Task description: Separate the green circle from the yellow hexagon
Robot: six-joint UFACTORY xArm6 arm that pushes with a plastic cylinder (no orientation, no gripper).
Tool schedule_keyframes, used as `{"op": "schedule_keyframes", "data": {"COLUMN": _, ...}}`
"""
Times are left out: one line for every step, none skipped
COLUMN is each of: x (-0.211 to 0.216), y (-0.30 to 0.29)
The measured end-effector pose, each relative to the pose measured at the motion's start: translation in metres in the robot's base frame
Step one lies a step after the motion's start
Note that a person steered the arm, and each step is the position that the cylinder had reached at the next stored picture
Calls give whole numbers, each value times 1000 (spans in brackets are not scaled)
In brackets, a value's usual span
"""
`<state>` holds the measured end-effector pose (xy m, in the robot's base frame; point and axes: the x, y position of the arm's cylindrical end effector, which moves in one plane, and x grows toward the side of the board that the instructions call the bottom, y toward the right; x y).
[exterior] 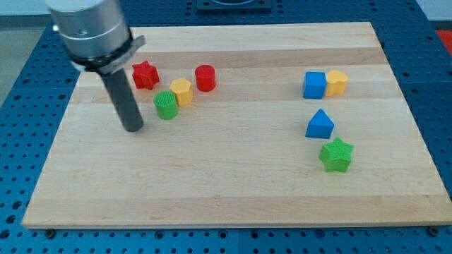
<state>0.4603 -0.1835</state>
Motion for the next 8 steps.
{"op": "schedule_keyframes", "data": {"x": 0, "y": -19}}
{"op": "schedule_keyframes", "data": {"x": -4, "y": -20}}
{"op": "schedule_keyframes", "data": {"x": -18, "y": -20}}
{"op": "schedule_keyframes", "data": {"x": -26, "y": -8}}
{"op": "schedule_keyframes", "data": {"x": -31, "y": 13}}
{"op": "schedule_keyframes", "data": {"x": -32, "y": 31}}
{"op": "schedule_keyframes", "data": {"x": -32, "y": 49}}
{"op": "schedule_keyframes", "data": {"x": -32, "y": 65}}
